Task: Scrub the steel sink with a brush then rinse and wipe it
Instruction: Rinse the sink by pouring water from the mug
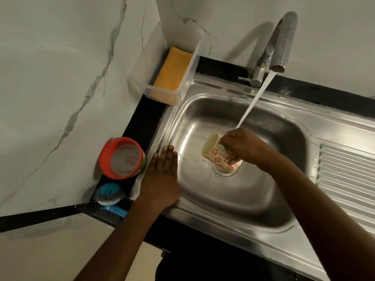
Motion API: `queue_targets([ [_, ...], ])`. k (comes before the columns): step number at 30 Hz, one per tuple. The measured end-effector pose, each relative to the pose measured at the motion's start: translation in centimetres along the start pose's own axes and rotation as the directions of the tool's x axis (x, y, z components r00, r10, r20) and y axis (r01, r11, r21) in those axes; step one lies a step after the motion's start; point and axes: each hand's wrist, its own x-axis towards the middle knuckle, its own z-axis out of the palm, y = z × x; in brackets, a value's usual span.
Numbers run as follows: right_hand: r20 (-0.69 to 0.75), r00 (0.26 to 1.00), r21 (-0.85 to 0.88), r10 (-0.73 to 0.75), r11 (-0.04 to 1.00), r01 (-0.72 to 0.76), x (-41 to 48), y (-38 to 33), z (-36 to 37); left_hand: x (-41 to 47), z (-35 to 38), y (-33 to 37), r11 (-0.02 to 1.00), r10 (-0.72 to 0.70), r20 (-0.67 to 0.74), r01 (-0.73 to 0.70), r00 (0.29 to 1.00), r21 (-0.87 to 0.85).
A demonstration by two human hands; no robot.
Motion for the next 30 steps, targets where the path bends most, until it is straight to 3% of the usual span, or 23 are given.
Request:
queue_targets([
  [3,-0.121,0.971,-0.323,-0.208,0.933,0.159,0.2,-1.6,1.9,-0.8,0.4,1.2,0.992,-0.097,-0.065,0.091,0.993,-0.091],
  [5,-0.117,0.932,-0.423,-0.343,0.866,0.266,-0.2,-2.9,4.0,-0.7,0.9,2.2,0.966,-0.183,-0.045,0.172,0.982,-0.191],
  [8,0.046,0.885,-0.550,-0.463,0.728,0.409,-1.5,-4.4,6.4,-0.6,1.8,3.7,0.921,-0.263,-0.007,0.249,0.965,-0.298],
  [10,0.157,0.860,-0.605,-0.485,0.641,0.472,-2.6,-4.6,6.9,-1.0,2.2,4.5,0.929,-0.224,0.018,0.219,0.974,-0.300],
  [12,0.201,0.862,-0.589,-0.465,0.646,0.486,-3.3,-4.0,6.6,-1.6,2.3,5.0,0.928,-0.192,0.020,0.189,0.981,-0.321],
  [17,0.013,0.938,-0.341,-0.347,0.880,0.330,-3.8,1.2,3.0,-2.4,1.8,5.6,0.955,-0.067,0.153,0.108,0.986,-0.277],
  [20,-0.174,0.965,0.061,-0.195,0.976,0.209,-3.9,4.7,0.3,-2.3,1.0,6.2,0.953,0.011,0.200,0.050,0.980,-0.300],
  [23,-0.302,0.953,0.410,-0.019,0.900,0.147,-4.1,6.1,-1.4,-1.5,0.1,6.9,0.922,0.044,0.199,0.037,0.979,-0.385],
  [26,-0.395,0.917,0.558,0.051,0.807,0.195,-4.0,5.9,-2.4,-0.6,-1.6,7.5,0.902,0.070,0.154,0.003,0.985,-0.431],
  [30,-0.406,0.912,0.671,0.057,0.696,0.255,-3.2,5.4,-3.4,0.4,-4.4,7.8,0.856,0.035,0.033,-0.013,0.999,-0.517],
])
